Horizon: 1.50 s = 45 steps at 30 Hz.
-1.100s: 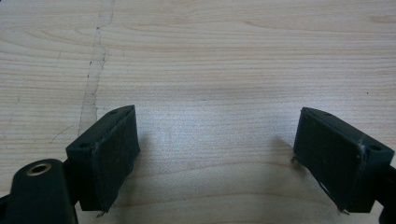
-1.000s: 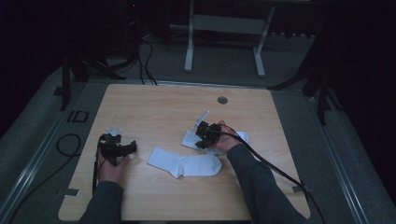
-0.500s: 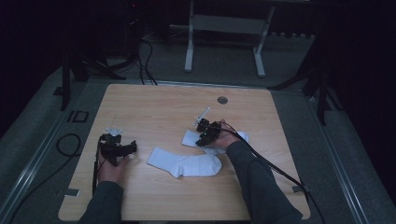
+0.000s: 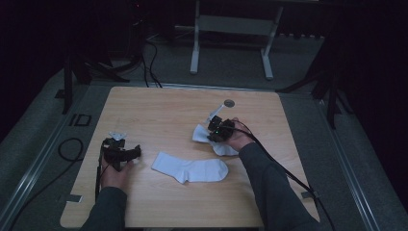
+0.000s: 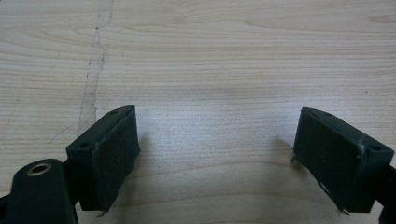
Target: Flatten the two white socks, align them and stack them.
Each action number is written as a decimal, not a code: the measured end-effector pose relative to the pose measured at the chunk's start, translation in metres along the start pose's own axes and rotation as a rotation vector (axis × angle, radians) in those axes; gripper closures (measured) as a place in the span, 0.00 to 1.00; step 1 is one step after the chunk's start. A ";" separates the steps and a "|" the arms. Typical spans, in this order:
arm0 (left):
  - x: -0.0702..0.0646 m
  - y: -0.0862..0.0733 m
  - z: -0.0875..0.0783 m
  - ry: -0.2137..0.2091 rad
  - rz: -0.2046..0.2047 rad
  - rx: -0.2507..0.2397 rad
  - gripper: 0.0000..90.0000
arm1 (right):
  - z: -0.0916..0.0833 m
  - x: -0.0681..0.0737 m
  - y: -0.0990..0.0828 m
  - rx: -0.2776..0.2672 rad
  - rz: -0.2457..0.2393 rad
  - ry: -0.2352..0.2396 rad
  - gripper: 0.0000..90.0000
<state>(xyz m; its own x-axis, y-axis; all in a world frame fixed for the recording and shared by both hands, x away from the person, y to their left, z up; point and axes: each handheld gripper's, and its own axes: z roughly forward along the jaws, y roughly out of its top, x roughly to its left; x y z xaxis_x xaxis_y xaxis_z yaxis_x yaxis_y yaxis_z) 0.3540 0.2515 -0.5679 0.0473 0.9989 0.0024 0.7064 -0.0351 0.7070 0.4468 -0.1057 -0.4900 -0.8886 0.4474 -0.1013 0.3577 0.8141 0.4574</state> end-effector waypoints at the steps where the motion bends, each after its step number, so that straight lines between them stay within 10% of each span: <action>1: 0.000 0.000 0.000 0.000 0.000 0.000 0.16 | 0.000 0.000 0.000 0.000 0.000 0.000 0.91; 22: 0.000 0.000 0.000 0.000 -0.001 0.000 0.16 | -0.103 0.005 0.005 -0.146 -0.036 -0.054 0.91; 45: 0.000 0.000 0.000 0.000 -0.001 0.000 0.16 | -0.147 0.044 0.020 -0.257 -0.121 0.018 0.91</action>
<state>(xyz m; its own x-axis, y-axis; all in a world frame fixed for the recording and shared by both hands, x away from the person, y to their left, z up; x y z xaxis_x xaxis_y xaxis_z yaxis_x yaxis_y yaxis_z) 0.3540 0.2514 -0.5678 0.0470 0.9989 0.0017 0.7067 -0.0344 0.7066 0.3723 -0.1239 -0.3555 -0.9261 0.3442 -0.1546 0.1660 0.7396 0.6523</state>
